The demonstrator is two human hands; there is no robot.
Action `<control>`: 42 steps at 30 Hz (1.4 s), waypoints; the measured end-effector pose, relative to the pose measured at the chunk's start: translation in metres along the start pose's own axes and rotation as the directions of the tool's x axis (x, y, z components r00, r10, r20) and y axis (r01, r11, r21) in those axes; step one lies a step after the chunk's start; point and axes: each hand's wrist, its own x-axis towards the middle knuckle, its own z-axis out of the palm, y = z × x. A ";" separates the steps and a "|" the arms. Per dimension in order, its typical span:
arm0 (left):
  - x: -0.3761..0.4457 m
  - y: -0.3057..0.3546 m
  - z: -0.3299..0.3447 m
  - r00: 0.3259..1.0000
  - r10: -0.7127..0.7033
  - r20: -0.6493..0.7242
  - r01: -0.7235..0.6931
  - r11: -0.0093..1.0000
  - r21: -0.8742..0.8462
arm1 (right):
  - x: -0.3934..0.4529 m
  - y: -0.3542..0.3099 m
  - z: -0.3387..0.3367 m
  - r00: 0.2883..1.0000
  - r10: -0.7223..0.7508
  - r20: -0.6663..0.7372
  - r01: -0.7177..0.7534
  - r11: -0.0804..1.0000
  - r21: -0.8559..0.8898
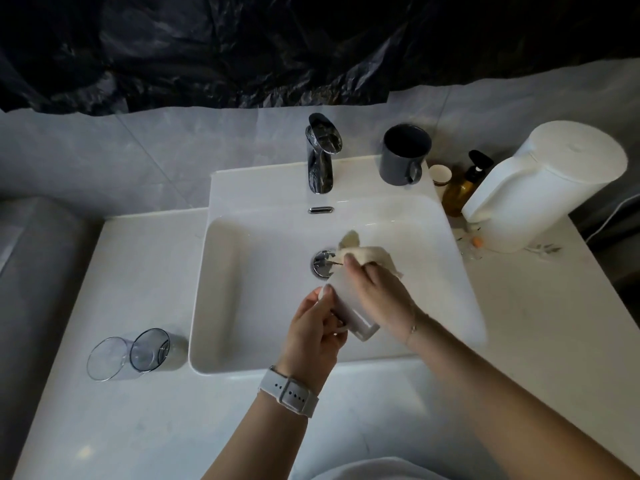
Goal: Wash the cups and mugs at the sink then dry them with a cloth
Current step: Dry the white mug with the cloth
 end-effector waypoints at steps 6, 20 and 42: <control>-0.003 0.013 -0.005 0.999 0.040 0.021 -0.039 0.998 -0.046 | 0.002 0.035 -0.006 0.882 0.251 0.398 -0.471 0.495 0.731; 0.016 0.048 0.011 0.877 0.432 0.211 -0.461 0.630 0.625 | -0.004 0.000 -0.010 0.916 0.312 0.252 -0.368 0.407 0.836; 0.008 0.017 0.009 0.907 -0.192 -0.374 0.116 0.970 -0.215 | -0.023 0.002 -0.011 0.881 -0.425 0.207 0.422 0.905 0.062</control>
